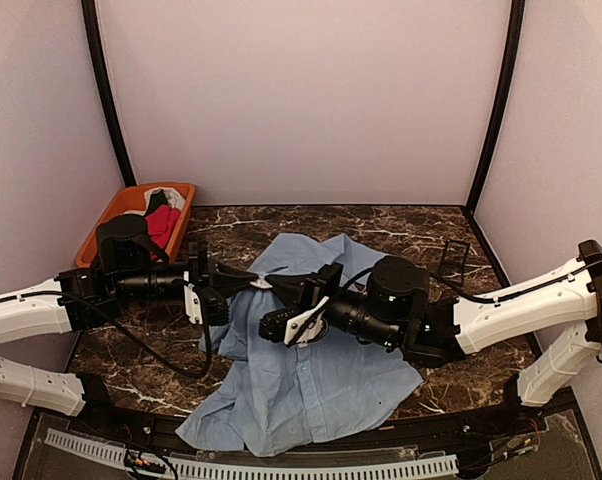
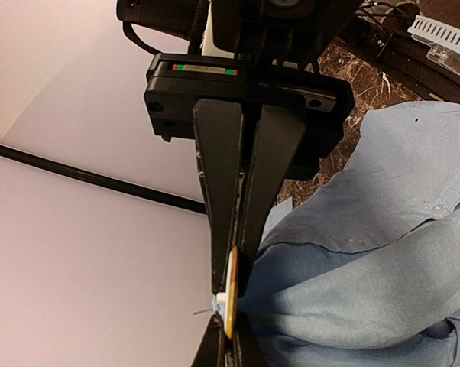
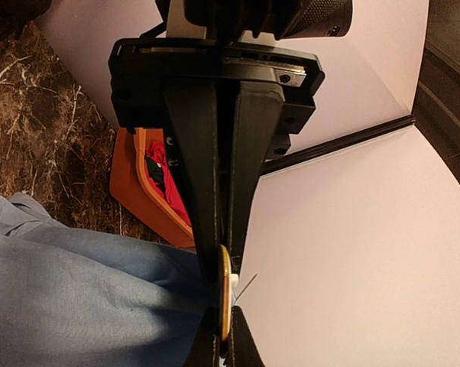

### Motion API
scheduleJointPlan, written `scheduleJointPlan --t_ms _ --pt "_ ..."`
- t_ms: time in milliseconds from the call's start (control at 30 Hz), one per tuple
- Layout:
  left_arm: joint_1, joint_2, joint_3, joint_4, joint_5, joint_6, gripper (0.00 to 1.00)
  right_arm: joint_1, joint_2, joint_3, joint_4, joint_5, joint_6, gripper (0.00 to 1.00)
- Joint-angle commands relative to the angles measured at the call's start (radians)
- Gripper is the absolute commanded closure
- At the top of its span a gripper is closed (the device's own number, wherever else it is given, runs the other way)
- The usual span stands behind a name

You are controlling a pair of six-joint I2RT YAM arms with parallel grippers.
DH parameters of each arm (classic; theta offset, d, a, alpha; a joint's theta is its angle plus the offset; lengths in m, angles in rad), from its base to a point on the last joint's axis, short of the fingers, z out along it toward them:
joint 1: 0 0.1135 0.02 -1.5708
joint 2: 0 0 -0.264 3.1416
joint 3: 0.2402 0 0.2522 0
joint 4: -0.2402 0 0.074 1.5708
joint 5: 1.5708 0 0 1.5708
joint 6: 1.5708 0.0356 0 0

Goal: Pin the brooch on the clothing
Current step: Close the brooch on the flattened clothing.

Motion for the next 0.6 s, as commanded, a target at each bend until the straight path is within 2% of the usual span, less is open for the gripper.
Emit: scheduleJointPlan --t_ms 0,67,200,267,433,567 --pt "-0.024 0.006 -0.026 -0.017 0.025 -0.016 0.99 -0.006 0.005 0.023 0.082 0.008 -0.004 1.0" --pt "-0.026 0.004 -0.028 -0.017 0.011 -0.005 0.99 -0.006 0.002 0.021 0.081 0.018 -0.003 0.97" --pt "-0.03 -0.009 -0.042 -0.016 -0.039 0.04 0.99 -0.007 -0.035 -0.007 0.083 0.004 0.024 0.55" --pt "-0.03 -0.016 -0.05 -0.018 -0.067 0.068 0.99 -0.015 -0.089 0.001 -0.02 -0.064 0.072 0.4" --pt "-0.03 -0.03 -0.058 -0.019 -0.077 0.089 0.99 -0.075 -0.165 0.134 -0.45 -0.331 0.265 0.36" --pt "-0.03 -0.035 -0.068 -0.012 -0.072 0.097 0.99 -0.105 -0.156 0.195 -0.587 -0.437 0.322 0.33"
